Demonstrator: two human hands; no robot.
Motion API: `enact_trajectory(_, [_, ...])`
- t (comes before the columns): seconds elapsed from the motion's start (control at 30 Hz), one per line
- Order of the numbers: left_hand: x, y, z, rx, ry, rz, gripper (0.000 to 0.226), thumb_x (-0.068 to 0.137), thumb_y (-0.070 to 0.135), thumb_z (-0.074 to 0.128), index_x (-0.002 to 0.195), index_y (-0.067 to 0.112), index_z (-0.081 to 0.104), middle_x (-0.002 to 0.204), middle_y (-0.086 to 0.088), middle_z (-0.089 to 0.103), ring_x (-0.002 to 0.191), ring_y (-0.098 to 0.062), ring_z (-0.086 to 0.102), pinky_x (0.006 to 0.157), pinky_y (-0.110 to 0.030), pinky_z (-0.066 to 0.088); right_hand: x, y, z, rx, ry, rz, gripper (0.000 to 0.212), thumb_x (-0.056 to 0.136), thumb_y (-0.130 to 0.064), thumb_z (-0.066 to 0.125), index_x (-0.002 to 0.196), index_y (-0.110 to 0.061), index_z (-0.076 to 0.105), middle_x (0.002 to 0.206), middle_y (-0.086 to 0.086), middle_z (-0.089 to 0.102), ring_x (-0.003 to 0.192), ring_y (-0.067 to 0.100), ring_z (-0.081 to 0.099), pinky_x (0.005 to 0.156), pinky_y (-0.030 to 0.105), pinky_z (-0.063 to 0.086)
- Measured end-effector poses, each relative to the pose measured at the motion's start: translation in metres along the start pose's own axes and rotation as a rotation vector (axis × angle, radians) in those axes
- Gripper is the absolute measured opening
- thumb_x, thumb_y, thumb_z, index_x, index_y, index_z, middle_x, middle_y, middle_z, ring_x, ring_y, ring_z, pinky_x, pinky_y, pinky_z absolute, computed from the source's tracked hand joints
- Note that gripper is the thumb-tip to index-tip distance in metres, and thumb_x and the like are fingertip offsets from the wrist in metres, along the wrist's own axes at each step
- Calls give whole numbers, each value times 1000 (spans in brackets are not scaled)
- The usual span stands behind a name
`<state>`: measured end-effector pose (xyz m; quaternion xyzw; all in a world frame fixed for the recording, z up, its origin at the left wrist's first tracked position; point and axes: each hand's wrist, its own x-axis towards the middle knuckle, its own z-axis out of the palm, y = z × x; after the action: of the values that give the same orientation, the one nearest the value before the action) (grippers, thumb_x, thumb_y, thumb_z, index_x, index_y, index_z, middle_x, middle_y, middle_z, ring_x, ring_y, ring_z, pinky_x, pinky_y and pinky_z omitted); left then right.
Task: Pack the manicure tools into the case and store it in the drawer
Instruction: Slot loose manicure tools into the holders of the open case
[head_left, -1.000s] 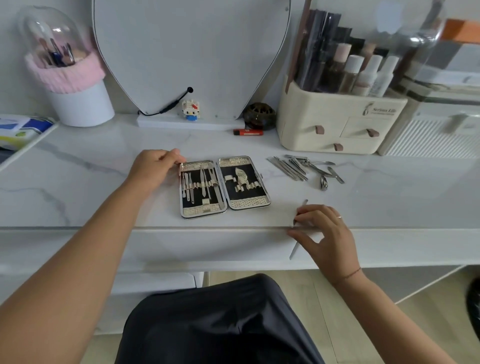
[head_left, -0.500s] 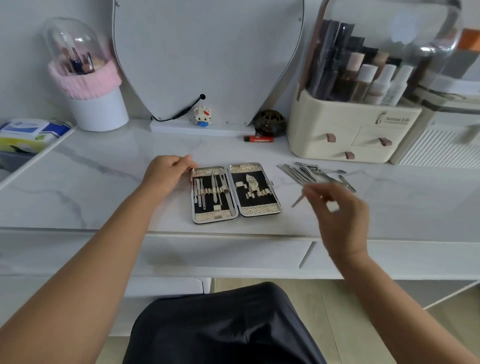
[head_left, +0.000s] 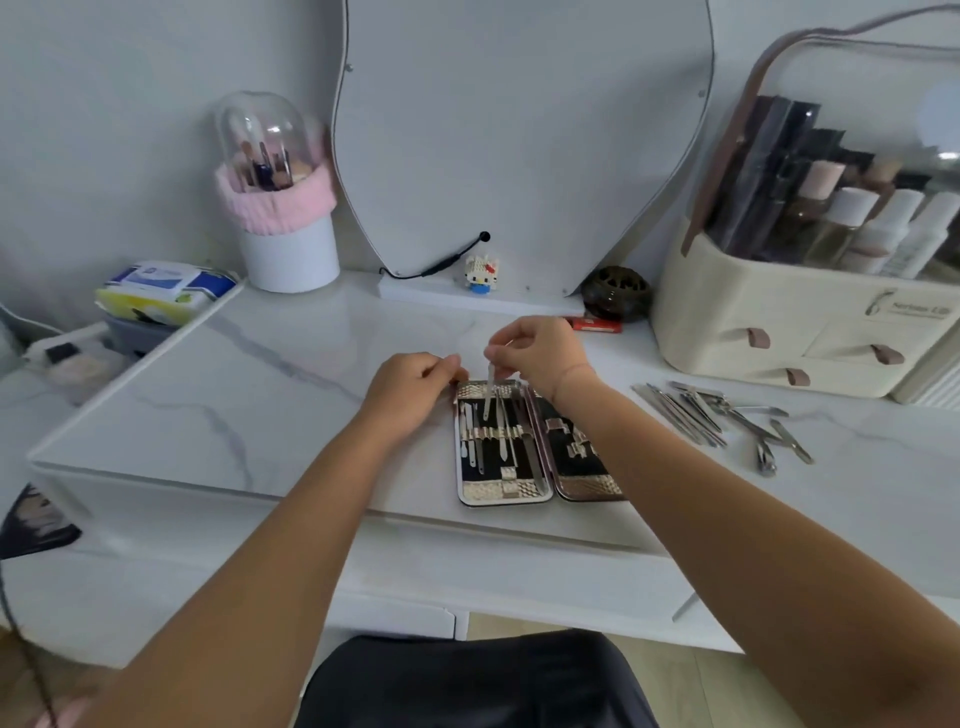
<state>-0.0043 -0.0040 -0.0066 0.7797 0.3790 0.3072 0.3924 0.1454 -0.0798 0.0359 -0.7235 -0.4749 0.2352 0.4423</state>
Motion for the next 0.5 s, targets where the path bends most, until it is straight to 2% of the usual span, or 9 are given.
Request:
enact_trajectory(0.1, [1, 0, 0, 10, 13, 10, 29, 94, 35, 49, 88, 22, 75, 87, 5, 72, 83, -10, 65, 78, -26, 46, 1, 6, 4, 15, -20, 14, 13, 81, -16, 71, 91, -10, 66, 76, 5, 72, 63, 11, 68, 62, 22, 56])
enact_trajectory(0.2, [3, -2, -1, -7, 11, 7, 28, 93, 35, 50, 85, 22, 74, 84, 6, 72, 81, -9, 66, 77, -25, 47, -1, 7, 5, -21, -38, -19, 12, 81, -18, 71, 90, -11, 68, 76, 4, 72, 64, 9, 67, 65, 18, 56])
enact_trajectory(0.33, [3, -2, -1, -10, 14, 1, 30, 93, 35, 50, 87, 19, 75, 89, 5, 73, 82, -7, 65, 77, -23, 46, -1, 10, 5, -39, -72, -40, 9, 82, -19, 69, 87, -12, 69, 76, 3, 72, 67, 10, 66, 68, 22, 54])
enact_trajectory(0.43, [3, -2, -1, 15, 20, -9, 31, 93, 35, 50, 88, 19, 76, 86, 6, 72, 79, -3, 62, 69, -15, 42, -1, 11, 3, -208, -73, -88, 15, 85, -29, 64, 85, -16, 71, 77, 2, 69, 70, 12, 60, 64, 22, 47])
enact_trajectory(0.5, [3, -1, 0, 19, 25, -12, 31, 93, 34, 50, 88, 18, 76, 84, 7, 71, 75, -1, 61, 66, -12, 40, -4, 11, 3, -334, -114, -113, 24, 88, -37, 59, 85, -18, 73, 85, 10, 67, 73, 21, 58, 66, 29, 46])
